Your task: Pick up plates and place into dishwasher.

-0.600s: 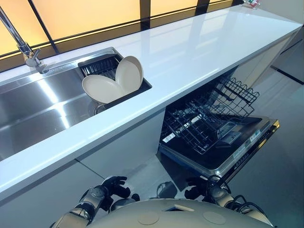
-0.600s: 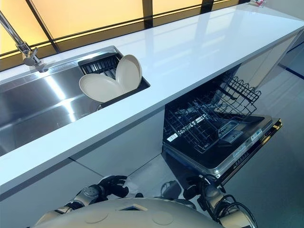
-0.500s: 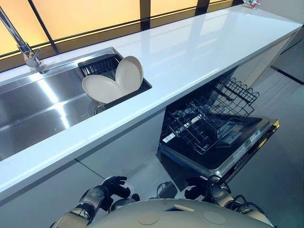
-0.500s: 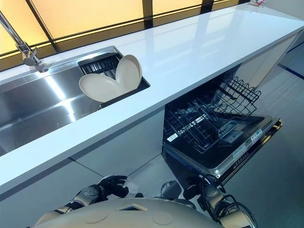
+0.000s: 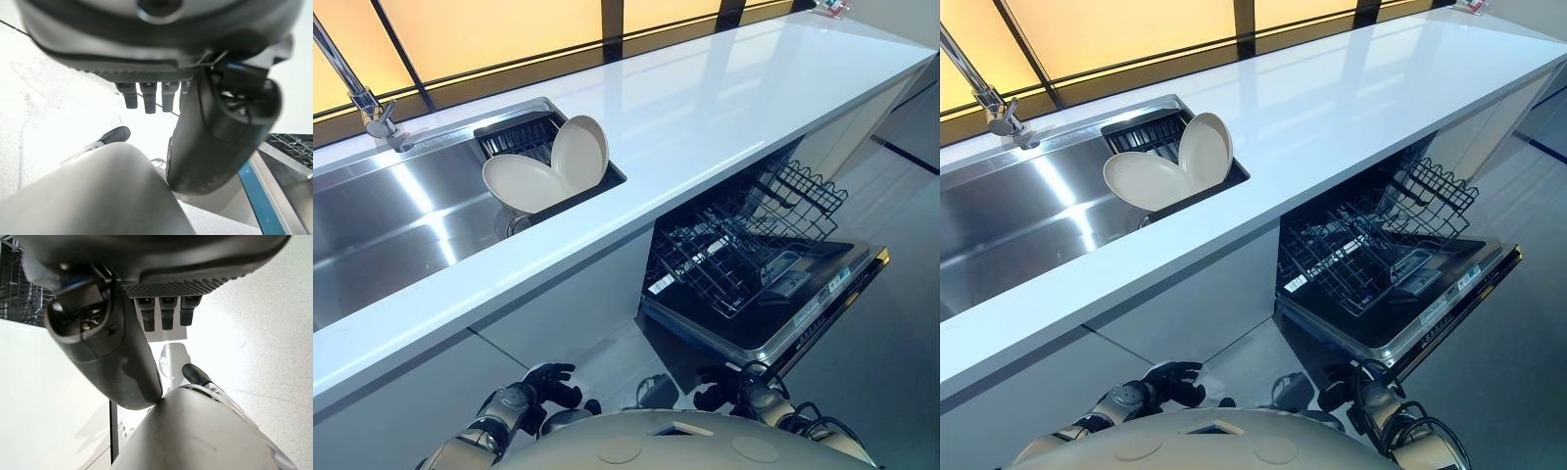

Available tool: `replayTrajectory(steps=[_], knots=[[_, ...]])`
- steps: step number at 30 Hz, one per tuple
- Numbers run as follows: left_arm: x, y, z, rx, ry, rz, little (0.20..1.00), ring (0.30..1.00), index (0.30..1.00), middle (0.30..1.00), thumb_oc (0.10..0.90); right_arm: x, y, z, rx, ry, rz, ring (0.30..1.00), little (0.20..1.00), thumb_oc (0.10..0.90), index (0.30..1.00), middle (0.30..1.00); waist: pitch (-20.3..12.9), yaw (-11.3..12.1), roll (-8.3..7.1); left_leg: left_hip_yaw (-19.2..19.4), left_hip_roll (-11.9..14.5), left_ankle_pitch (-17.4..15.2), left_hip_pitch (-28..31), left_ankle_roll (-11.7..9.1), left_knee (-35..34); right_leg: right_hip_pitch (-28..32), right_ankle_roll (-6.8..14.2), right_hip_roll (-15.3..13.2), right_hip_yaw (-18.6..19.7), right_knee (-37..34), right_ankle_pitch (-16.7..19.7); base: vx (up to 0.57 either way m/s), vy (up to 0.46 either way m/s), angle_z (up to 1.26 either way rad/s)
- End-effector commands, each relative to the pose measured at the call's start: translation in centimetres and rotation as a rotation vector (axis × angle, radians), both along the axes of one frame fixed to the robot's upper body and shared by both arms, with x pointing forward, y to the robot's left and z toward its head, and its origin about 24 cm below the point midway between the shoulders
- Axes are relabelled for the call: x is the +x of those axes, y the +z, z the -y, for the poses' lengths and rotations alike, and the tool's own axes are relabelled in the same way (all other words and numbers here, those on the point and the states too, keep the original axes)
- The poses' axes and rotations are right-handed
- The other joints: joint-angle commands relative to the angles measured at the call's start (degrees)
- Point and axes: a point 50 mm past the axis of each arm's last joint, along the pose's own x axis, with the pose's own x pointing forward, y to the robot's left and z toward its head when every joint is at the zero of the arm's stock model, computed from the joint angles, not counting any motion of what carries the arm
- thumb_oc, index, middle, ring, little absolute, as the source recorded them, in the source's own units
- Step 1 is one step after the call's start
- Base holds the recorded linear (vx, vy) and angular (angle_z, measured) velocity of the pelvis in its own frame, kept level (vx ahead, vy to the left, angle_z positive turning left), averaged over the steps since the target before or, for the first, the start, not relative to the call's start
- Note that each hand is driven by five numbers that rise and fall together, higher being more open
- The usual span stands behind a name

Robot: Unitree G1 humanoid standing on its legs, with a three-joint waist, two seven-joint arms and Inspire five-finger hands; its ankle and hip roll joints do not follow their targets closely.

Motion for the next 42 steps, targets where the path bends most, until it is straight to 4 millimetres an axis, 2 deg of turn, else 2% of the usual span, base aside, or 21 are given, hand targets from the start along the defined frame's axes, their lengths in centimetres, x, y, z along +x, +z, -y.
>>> replayTrajectory(steps=[1, 11, 13, 16, 19, 21, 23, 26, 29, 32, 38, 42], knots=[[-0.6, -0.4, 0.2, -0.008, -0.007, -0.058, 0.9, 0.9, 0.9, 0.9, 0.8, -0.1, -0.1, 0.1, 0.007, 0.018, -0.035, 0.9, 0.9, 0.8, 0.9, 0.9, 1.9, 1.0, 0.74, 3.5, -1.4, -5.8, 1.9, 1.1, 0.9, -2.2, 3.5, -0.2, 0.9, 3.7, -0.8, 0.0, 0.0, 0.0], [-0.1, -0.2, 0.2, -0.003, -0.019, 0.001, 0.9, 0.9, 0.9, 0.9, 0.8, -0.2, -0.1, 0.1, 0.006, 0.022, -0.038, 0.9, 0.9, 0.8, 0.9, 0.9, 1.8, 0.9, 0.78, 3.5, -1.4, -5.7, 1.9, 1.0, 0.9, -2.2, 3.5, -0.1, 1.1, 3.7, -0.8, 0.0, 0.0, 0.0], [0.8, 0.2, 0.3, -0.002, -0.025, 0.069, 0.9, 0.9, 0.9, 0.9, 0.8, -0.1, -0.1, 0.2, 0.004, 0.031, -0.04, 0.9, 0.9, 0.8, 0.9, 0.9, 1.8, 0.9, 0.87, 3.5, -1.3, -5.6, 1.9, 0.9, 0.9, -2.2, 3.5, -0.1, 1.2, 3.8, -0.8, 0.0, 0.0, 0.0], [4.1, 1.7, 1.5, -0.018, -0.19, 0.268, 0.9, 0.9, 0.9, 0.9, 0.8, 0.3, 0.1, 0.4, 0.004, 0.042, -0.038, 0.9, 0.9, 0.8, 0.9, 0.9, 1.8, 0.9, 0.94, 3.6, -1.3, -5.6, 1.7, 0.7, 0.8, -2.3, 3.7, -0.1, 1.1, 3.8, -0.9, 0.0, 0.0, 0.0], [8.0, 4.4, 3.5, -0.087, -0.387, 0.456, 0.9, 0.9, 0.9, 0.9, 0.8, 1.0, 0.5, 0.9, 0.002, 0.052, -0.03, 0.9, 0.9, 0.8, 0.9, 0.9, 2.3, 0.9, 1.14, 3.7, -1.1, -5.3, 1.4, 0.5, 0.7, -2.8, 3.9, -0.1, 1.0, 4.1, -0.8, -0.04, 0.0, 0.0], [11.1, 7.9, 5.3, -0.158, -0.509, 0.603, 0.9, 0.9, 0.9, 0.9, 0.8, 1.6, 0.8, 1.4, 0.0, 0.061, -0.023, 0.9, 0.9, 0.8, 0.9, 0.9, 2.6, 0.8, 1.35, 3.8, -0.9, -5.1, 1.3, 0.4, 0.5, -3.1, 4.0, -0.1, 1.0, 4.3, -0.6, -0.04, 0.001, 0.0], [13.3, 11.7, 6.9, -0.265, -0.595, 0.721, 0.9, 0.9, 0.9, 0.9, 0.8, 2.1, 1.2, 1.7, 0.001, 0.068, -0.02, 0.9, 0.9, 0.8, 0.9, 0.9, 2.7, 0.7, 1.43, 3.8, -0.9, -5.0, 1.1, 0.4, 0.4, -3.3, 4.1, -0.2, 0.8, 4.2, -0.4, 0.0, 0.0, 0.0], [14.9, 16.7, 9.1, -0.447, -0.669, 0.838, 0.9, 0.9, 0.9, 0.9, 0.8, 2.4, 1.5, 1.6, 0.006, 0.061, -0.017, 0.9, 0.9, 0.8, 0.9, 0.9, 2.7, 0.7, 1.41, 3.8, -0.8, -4.8, 0.9, 0.5, 0.4, -3.3, 4.3, -0.3, 0.6, 4.1, 0.0, 0.0, 0.0, 0.0], [14.9, 20.4, 11.1, -0.64, -0.716, 0.896, 0.9, 0.9, 0.9, 0.9, 0.8, 2.5, 1.6, 1.4, 0.011, 0.058, -0.018, 0.9, 0.9, 0.8, 0.9, 0.9, 2.6, 0.5, 1.27, 3.8, -0.8, -4.9, 0.8, 0.6, 0.4, -3.2, 4.3, -0.4, 0.5, 3.8, 0.2, 0.0, 0.0, 0.0], [14.3, 22.9, 12.5, -0.822, -0.728, 0.917, 0.9, 0.9, 0.9, 0.9, 0.8, 2.2, 1.5, 0.9, 0.013, 0.068, -0.018, 0.9, 0.9, 0.8, 0.9, 0.9, 2.7, 0.1, 1.19, 3.9, -0.8, -5.1, 0.9, 0.7, 0.4, -3.1, 4.4, -0.4, 0.7, 3.6, 0.3, 0.0, 0.0, 0.0], [13.1, 25.7, 15.6, -1.233, -0.6, 0.782, 0.9, 0.9, 0.9, 0.9, 0.8, 2.1, 1.4, -0.3, 0.019, 0.096, -0.015, 0.9, 0.9, 0.8, 0.9, 0.9, 2.9, -0.6, 0.88, 3.5, -1.0, -5.5, 1.2, 1.0, 0.4, -2.7, 4.3, -0.3, 1.2, 3.4, 0.3, 0.0, 0.0, 0.0], [11.7, 27.2, 17.5, -1.468, -0.637, 0.696, 0.9, 0.9, 0.9, 0.9, 0.8, 2.5, 1.5, -1.3, 0.026, 0.107, -0.01, 0.9, 0.9, 0.8, 0.9, 0.9, 3.1, -0.9, 0.47, 3.3, -0.9, -5.7, 1.3, 1.0, 0.4, -2.5, 4.2, -0.2, 1.4, 3.4, 0.3, 0.0, -0.015, 0.0]])
